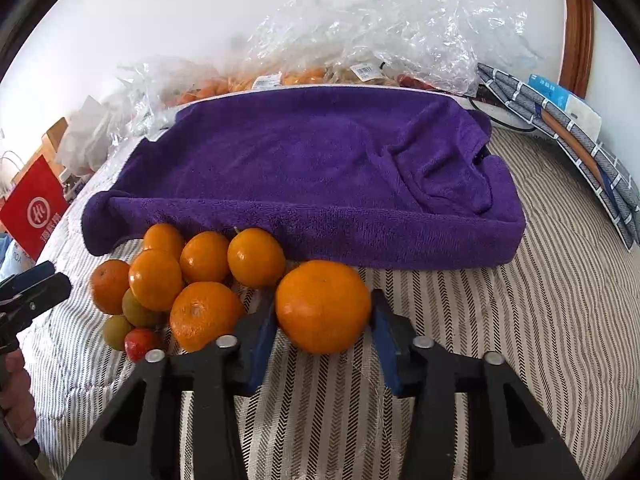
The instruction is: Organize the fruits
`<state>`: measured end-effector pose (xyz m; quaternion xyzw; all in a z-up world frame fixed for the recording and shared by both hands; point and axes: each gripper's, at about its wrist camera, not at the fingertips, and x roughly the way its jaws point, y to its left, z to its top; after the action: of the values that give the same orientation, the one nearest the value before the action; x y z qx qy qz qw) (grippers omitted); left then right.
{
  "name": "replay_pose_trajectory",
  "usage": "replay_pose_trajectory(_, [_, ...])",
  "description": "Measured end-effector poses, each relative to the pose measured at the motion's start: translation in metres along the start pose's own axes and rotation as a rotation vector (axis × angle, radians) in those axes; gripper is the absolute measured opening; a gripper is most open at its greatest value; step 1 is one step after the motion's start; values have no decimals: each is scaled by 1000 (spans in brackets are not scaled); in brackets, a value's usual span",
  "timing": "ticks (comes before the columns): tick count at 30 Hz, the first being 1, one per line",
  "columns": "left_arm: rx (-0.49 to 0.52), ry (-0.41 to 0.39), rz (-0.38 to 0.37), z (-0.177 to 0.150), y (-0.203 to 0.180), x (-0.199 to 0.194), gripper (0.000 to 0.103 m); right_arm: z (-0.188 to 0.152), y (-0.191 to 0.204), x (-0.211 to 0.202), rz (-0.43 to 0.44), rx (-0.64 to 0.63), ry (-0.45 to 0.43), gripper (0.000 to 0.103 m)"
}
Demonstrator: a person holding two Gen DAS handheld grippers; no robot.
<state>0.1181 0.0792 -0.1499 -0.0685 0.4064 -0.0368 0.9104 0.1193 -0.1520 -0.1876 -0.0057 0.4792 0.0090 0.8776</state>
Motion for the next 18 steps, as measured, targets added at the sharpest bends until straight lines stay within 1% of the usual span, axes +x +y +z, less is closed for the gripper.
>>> replay_pose_trajectory(3, [28, 9, -9, 1, -13, 8, 97, -3, -6, -6, 27, 12, -5, 43])
replay_pose_trajectory(6, [52, 31, -28, 2, -25, 16, 92, -8, -10, -17, 13, 5, -25, 43])
replay_pose_trajectory(8, [61, 36, -40, 1, -31, 20, 90, -11, -14, -22, 4, 9, -27, 43])
replay_pose_trajectory(10, [70, 40, -47, 1, -34, 24, 86, -14, -18, -24, 16, 13, -24, 43])
replay_pose_trajectory(13, [61, 48, -80, 1, -35, 29, 77, -14, -21, -23, 16, 17, -15, 43])
replay_pose_trajectory(14, [51, 55, -96, 1, -35, 30, 71, -14, -22, -22, 11, 16, -11, 43])
replay_pose_trajectory(15, [44, 62, -111, 1, -35, 31, 64, -14, -22, -20, 7, 16, -3, 43])
replay_pose_trajectory(17, [47, 65, -126, 1, -36, 32, 58, -16, -23, -16, 2, 16, 11, 43])
replay_pose_trajectory(18, [51, 68, -140, 1, -36, 32, 52, -16, -22, -17, -1, 13, 4, 43])
